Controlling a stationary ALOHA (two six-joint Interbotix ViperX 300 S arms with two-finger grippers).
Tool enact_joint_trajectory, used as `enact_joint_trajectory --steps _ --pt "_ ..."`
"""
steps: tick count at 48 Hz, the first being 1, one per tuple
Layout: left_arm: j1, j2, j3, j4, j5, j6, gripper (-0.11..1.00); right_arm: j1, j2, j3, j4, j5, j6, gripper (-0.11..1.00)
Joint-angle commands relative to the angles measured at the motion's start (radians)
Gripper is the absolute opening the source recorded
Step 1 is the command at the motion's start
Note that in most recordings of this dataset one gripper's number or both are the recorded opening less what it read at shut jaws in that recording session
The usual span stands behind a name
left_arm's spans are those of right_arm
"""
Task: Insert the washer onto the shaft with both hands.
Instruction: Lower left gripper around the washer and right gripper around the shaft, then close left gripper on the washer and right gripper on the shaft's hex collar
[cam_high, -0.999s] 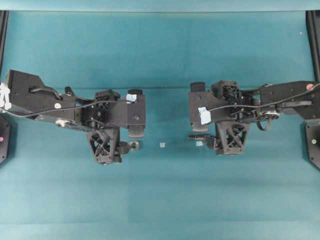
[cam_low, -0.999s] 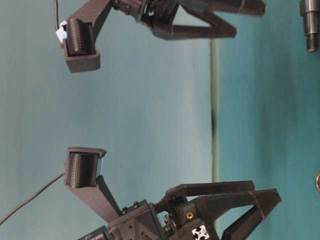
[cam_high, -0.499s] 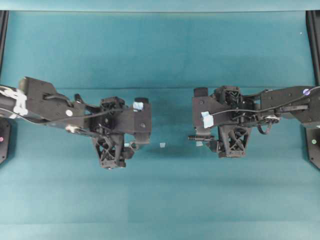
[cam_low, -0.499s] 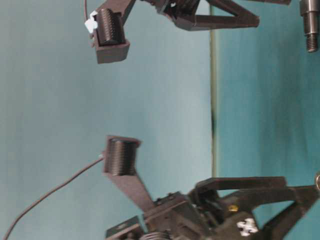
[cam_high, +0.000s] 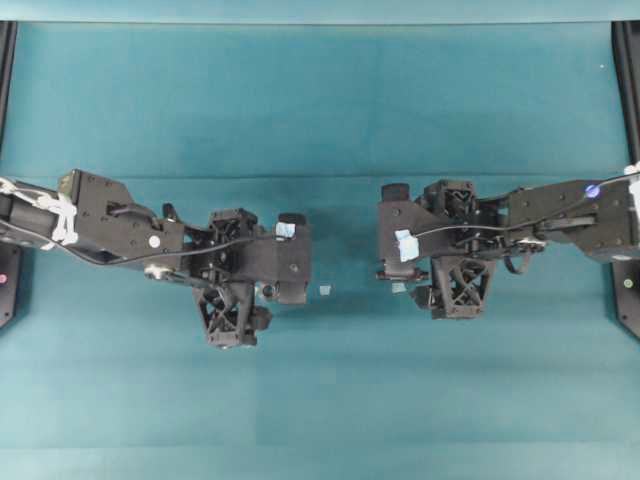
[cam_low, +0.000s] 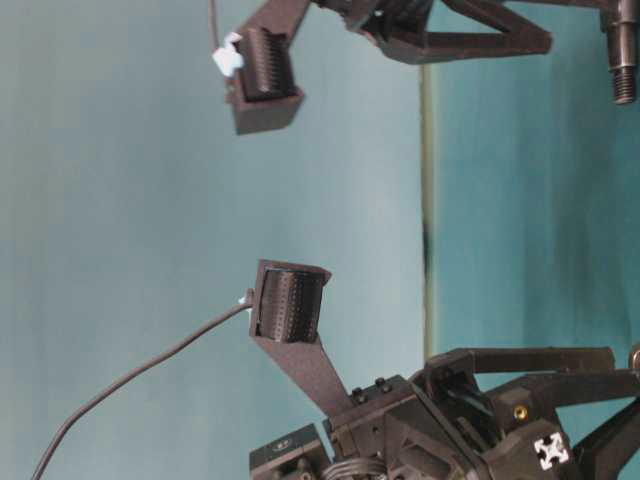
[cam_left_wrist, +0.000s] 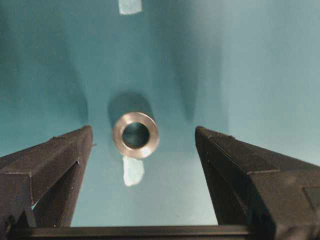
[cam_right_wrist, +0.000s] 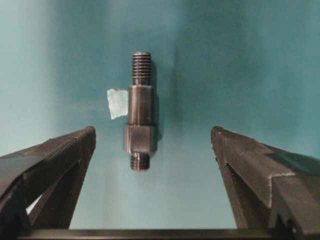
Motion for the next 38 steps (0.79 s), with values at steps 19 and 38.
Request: enact_joint_trajectory --steps 19,38 --pt "0.0 0.011 0.0 0.002 -0.009 -0.002 0.86 0.012 0.031 0.005 0.009 -0.044 0.005 0.9" --pt "0.0 0.02 0.0 0.002 -0.014 -0.002 0.86 0.012 0.044 0.018 0.009 -0.049 0.005 0.89"
